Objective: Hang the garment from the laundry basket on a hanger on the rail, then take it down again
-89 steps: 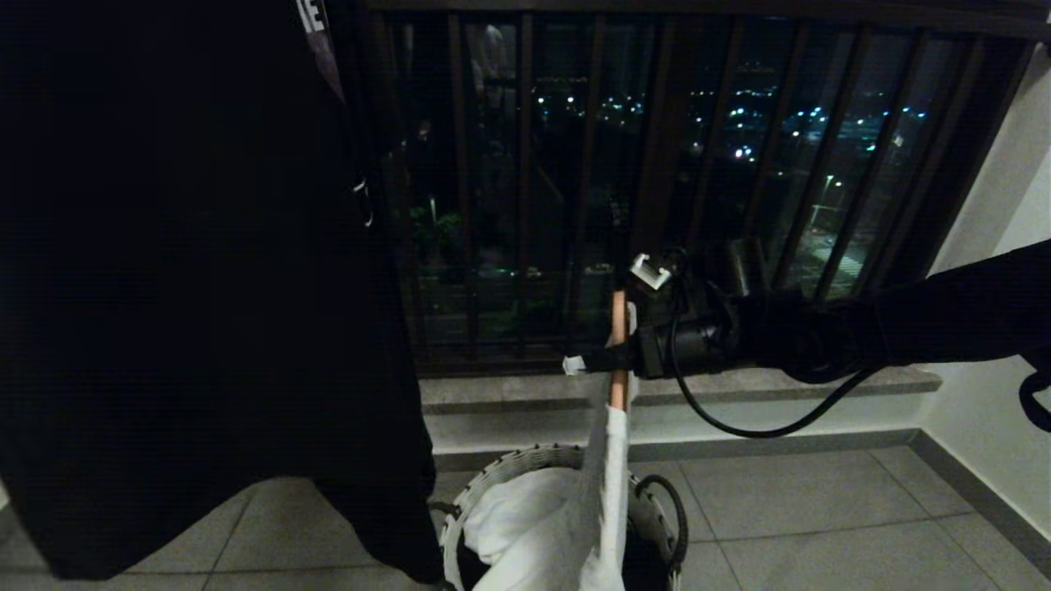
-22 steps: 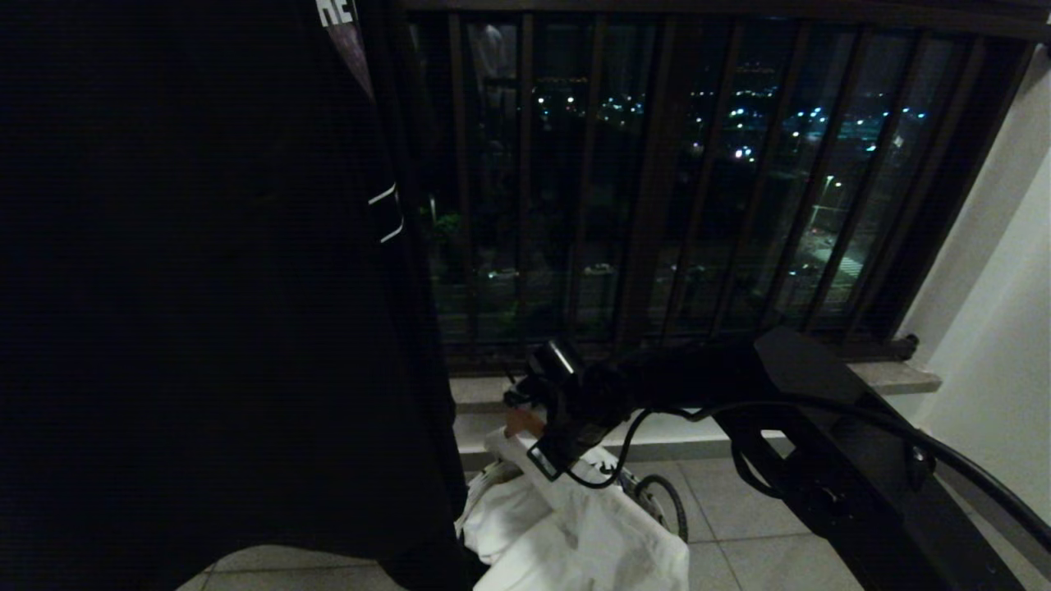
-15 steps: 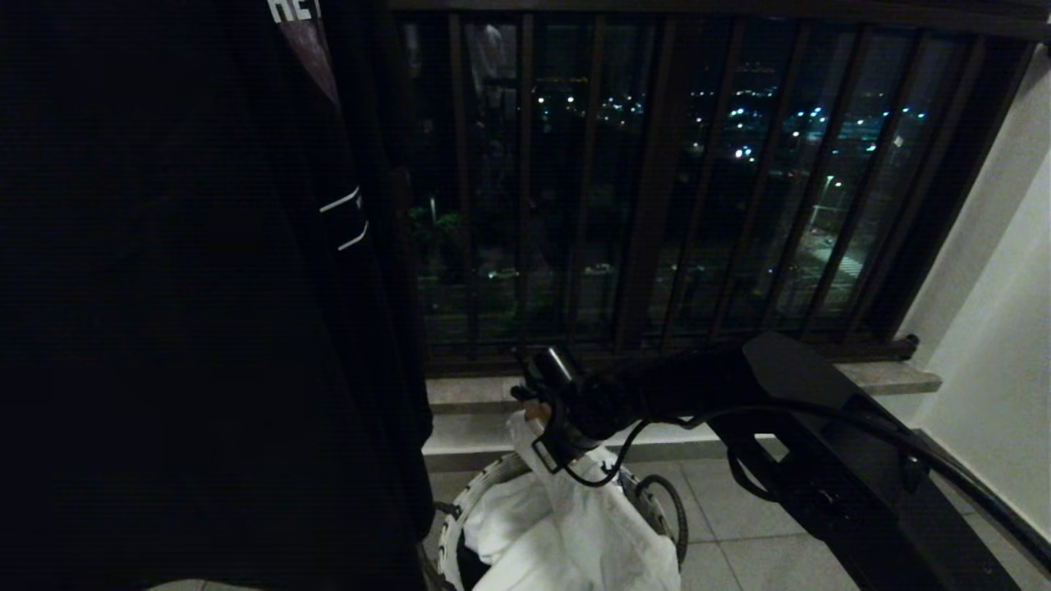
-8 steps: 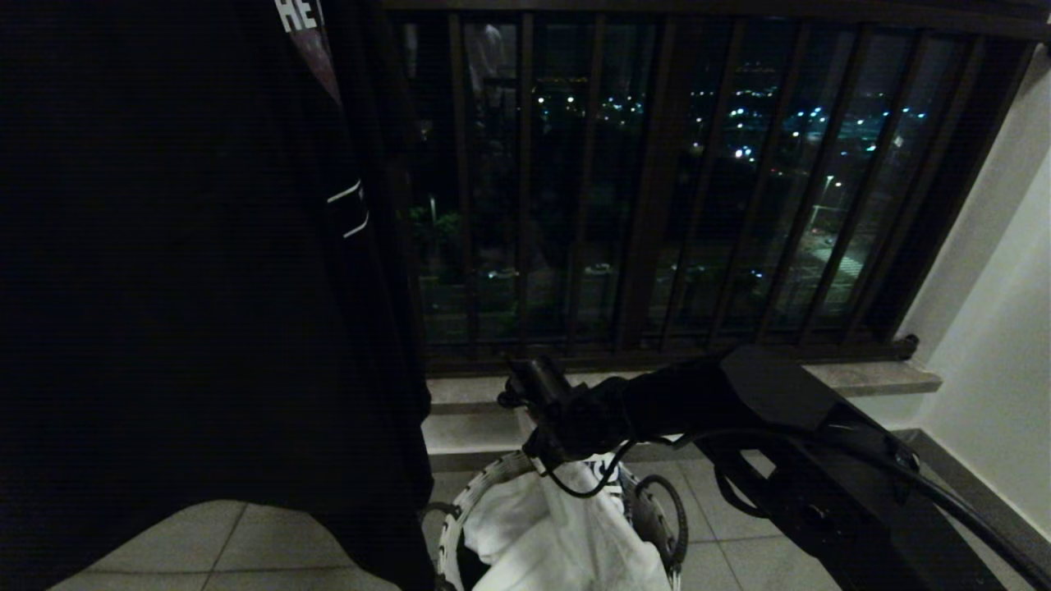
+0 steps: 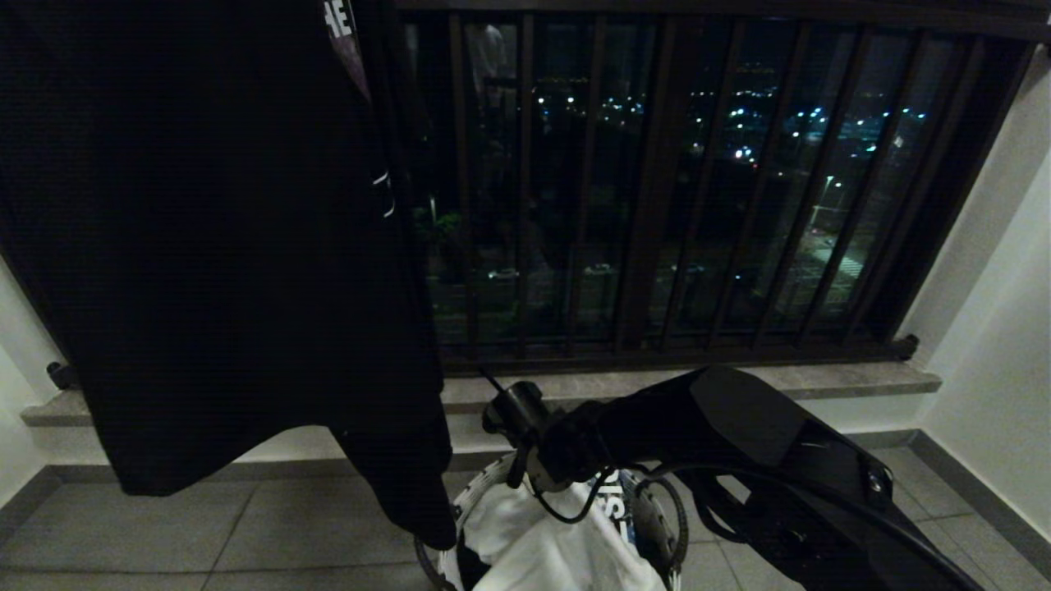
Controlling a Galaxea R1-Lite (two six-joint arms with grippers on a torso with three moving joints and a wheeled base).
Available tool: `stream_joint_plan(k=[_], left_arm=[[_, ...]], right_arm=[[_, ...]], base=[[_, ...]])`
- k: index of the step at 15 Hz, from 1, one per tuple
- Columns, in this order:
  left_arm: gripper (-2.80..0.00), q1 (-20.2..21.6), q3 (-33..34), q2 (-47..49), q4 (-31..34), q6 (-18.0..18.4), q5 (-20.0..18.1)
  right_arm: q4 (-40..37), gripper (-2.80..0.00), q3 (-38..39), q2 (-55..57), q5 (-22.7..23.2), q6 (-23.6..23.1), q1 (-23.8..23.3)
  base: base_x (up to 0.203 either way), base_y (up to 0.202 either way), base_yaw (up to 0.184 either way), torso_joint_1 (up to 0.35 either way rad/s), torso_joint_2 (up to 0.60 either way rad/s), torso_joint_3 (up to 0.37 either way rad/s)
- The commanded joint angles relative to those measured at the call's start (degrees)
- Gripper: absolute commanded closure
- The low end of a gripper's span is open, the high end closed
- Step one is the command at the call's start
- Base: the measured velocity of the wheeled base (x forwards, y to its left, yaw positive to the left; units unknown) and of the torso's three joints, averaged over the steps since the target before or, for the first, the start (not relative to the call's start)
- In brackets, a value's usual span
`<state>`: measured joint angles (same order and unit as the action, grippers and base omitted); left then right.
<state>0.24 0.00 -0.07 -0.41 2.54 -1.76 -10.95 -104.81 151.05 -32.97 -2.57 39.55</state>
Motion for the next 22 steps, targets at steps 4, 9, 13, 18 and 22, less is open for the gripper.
stream_joint_plan(k=[4,9,13,18,22], left_arm=[[0.00,0.02,0.18,-0.01,-0.02,0.01,0.00],[0.00,0.02,0.18,-0.01,-0.02,0.01,0.00],[0.00,0.02,0.14,-0.01,-0.02,0.01,0.00],[0.00,0.02,0.18,-0.01,-0.02,0.01,0.00],[0.00,0.02,0.18,-0.01,-0.02,0.01,0.00]], right_arm=[[-0.21,0.00,-0.30,0.83,-0.34,0.37,1.24],[-0.30,0.00,-0.98,1.18,-0.25,0.28,1.50],[-4.13,-2.80,-1.53,1.10,0.44,0.69,1.66],[-7.71,-2.80,-1.26,-0.35,3.43,2.85,4.13],[-11.11,-2.80,-2.23,-1.56,7.03,5.84,6.17]], base=[[0.000,0.000,0.000,0.000,0.00,0.000],[0.000,0.000,0.000,0.000,0.00,0.000],[0.000,0.000,0.000,0.000,0.00,0.000],[0.000,0.000,0.000,0.000,0.00,0.000],[0.000,0.000,0.000,0.000,0.00,0.000]])
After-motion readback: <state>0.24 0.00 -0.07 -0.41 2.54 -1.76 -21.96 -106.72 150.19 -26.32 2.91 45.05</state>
